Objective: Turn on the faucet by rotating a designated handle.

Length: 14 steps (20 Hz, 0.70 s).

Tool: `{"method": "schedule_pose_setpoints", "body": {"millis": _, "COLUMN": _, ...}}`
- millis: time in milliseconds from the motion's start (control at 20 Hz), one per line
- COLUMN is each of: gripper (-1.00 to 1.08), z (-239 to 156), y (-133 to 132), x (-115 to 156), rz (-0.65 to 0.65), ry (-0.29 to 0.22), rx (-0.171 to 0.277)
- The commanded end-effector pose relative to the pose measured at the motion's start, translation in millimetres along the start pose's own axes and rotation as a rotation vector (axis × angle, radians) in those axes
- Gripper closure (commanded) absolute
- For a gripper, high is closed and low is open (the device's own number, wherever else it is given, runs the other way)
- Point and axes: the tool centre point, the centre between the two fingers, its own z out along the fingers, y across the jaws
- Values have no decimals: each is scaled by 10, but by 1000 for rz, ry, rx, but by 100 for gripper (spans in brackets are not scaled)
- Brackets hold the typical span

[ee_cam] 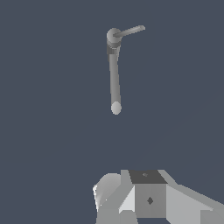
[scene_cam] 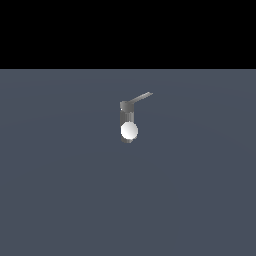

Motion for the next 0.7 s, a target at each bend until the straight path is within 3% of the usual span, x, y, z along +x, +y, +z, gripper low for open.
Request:
{"method": "schedule_pose_setpoints", "body": {"millis": 0, "gripper": 108, "z": 0, "y": 0, "x": 0, "rz": 0, "ry": 0, "rx": 0}}
{"method": "schedule_pose_setpoints", "body": {"millis": 650, "gripper": 108, "z": 204, "y": -137, "x": 220, "rz": 100, "ry": -3, "rx": 2}}
